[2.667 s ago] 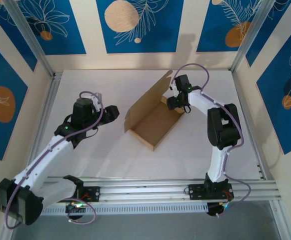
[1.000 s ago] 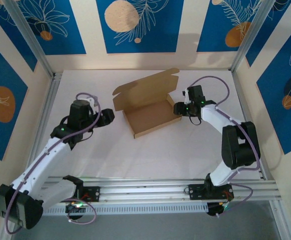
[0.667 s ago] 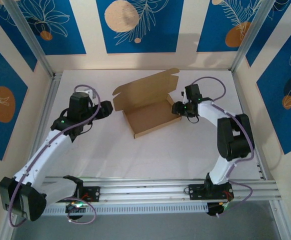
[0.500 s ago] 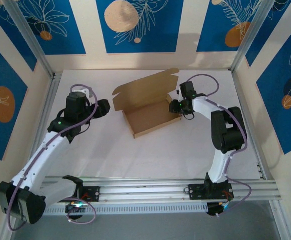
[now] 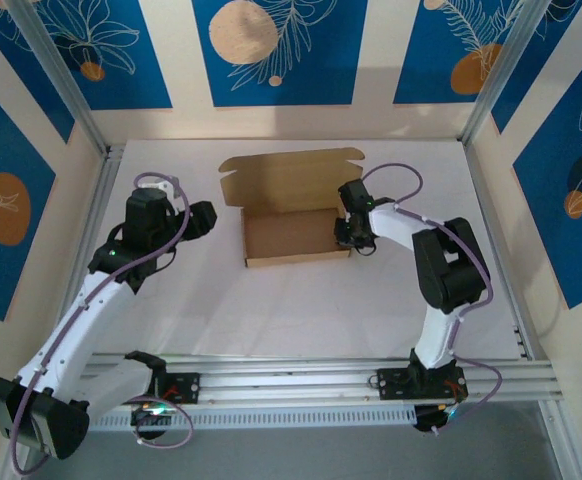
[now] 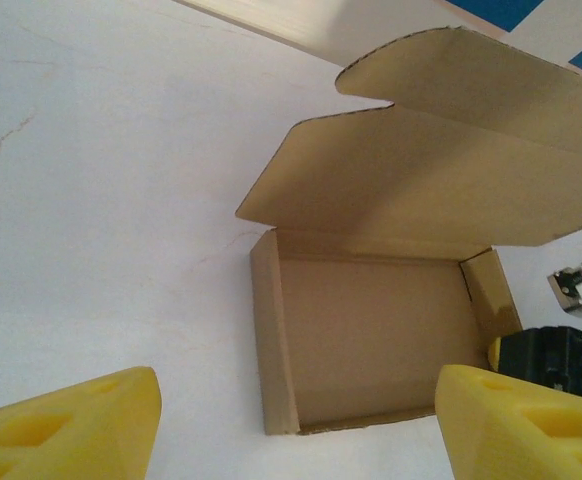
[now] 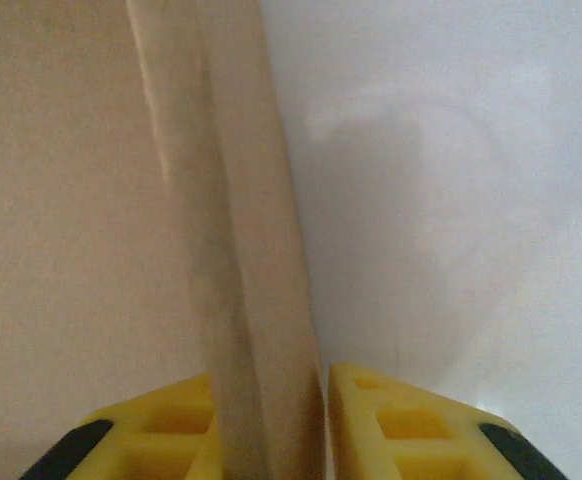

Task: Fold the paper box

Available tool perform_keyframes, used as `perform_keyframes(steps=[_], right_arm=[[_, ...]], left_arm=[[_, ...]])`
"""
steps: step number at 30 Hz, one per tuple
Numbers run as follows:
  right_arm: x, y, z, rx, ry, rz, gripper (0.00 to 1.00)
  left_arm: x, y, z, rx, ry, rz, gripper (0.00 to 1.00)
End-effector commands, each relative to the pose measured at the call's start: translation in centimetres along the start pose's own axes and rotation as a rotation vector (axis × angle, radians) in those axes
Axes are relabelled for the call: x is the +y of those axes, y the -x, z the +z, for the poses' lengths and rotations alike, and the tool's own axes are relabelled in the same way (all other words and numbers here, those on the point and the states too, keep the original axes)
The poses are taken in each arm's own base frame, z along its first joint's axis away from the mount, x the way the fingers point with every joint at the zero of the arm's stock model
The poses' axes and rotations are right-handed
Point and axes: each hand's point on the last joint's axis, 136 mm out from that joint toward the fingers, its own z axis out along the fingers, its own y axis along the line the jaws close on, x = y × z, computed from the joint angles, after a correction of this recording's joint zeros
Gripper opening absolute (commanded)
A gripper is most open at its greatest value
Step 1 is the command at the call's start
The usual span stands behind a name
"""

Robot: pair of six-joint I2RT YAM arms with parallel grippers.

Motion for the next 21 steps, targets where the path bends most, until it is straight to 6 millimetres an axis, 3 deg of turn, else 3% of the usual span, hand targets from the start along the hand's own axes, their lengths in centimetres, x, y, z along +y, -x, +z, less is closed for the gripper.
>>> perform_keyframes(steps=[1, 5, 8, 12, 17, 21], right_arm=[[-0.1, -0.1, -2.2, -0.036, 0.002, 0.072, 0.35], [-0.2, -0.7, -3.8, -0.067, 0.061, 0.164, 0.54], [0.7, 0.3, -5.7, -0.126, 0.201, 0.200, 0.62], [0.9, 2.7, -8.6, -0.219, 0.357, 0.210, 0.59], [-1.3, 6.1, -10.8, -0.286, 0.307, 0.137, 0.58], [-1.8, 9.0, -11.8, -0.337, 0.231, -0.036, 0.69]], left_arm=[[0.3, 0.1, -0.2, -0.005, 0.001, 0.016, 0.73], [0.4, 0.4, -0.1, -0.017, 0.009, 0.018, 0.73], [0.9, 0.3, 0.1, -0.025, 0.026, 0.019, 0.73], [1.4, 0.6, 0.9, -0.027, 0.047, 0.018, 0.72], [1.7, 2.2, 3.3, -0.022, 0.071, 0.040, 0.69], [2.4, 3.0, 6.0, -0.010, 0.100, 0.080, 0.70]])
